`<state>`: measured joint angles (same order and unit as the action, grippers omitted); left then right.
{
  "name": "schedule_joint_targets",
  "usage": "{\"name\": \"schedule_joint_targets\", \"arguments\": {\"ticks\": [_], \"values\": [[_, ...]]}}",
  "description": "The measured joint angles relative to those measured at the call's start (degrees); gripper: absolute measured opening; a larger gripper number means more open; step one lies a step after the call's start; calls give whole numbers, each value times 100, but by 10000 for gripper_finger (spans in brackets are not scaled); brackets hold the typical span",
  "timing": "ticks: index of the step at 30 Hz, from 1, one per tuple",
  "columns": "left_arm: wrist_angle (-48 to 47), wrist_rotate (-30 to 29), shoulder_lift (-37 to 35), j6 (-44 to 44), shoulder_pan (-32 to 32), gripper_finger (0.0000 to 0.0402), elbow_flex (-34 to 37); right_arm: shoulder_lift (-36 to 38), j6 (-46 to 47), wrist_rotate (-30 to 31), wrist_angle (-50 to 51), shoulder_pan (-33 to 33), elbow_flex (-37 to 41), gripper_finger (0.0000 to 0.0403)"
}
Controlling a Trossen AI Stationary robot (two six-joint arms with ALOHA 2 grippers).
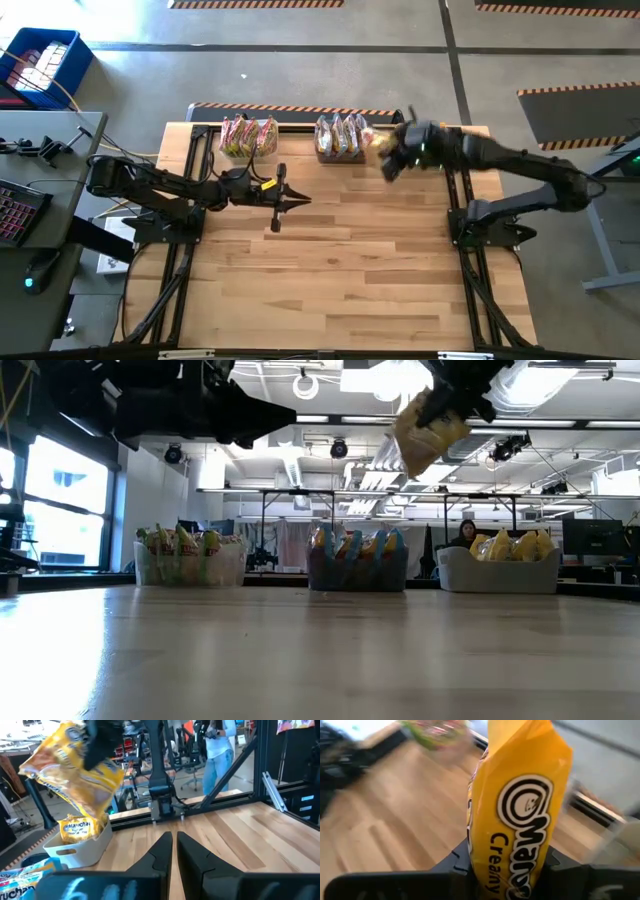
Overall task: Sort Maruchan noodles
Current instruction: Put the yellow noodle pack into the gray bin
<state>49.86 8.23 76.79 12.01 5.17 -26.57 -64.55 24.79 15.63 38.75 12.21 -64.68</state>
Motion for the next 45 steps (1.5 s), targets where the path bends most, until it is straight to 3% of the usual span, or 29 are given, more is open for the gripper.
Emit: {"name": "schedule_joint_targets", "arguments": {"ticks": [8,19,27,38,45], "values": [[-62,0,-2,-11,0,16,0,-611,-253,-958,2029,2193,-1092,84],[-129,0,-2,-142,0,16,0,-2121,-704,-1951,2369,4075,-1126,84],[-260,-2,0,-142,0,16,0,-3067,-834,-2147,2552,4631,-1337,84],[-337,-2,1,-140,-1,16,0,-3815,-972,-2167,2512,4754,-1408,86],[-358,-4,2,-140,-2,16,0,-3848,-1202,-2092,2354,4728,-1408,144]]}}
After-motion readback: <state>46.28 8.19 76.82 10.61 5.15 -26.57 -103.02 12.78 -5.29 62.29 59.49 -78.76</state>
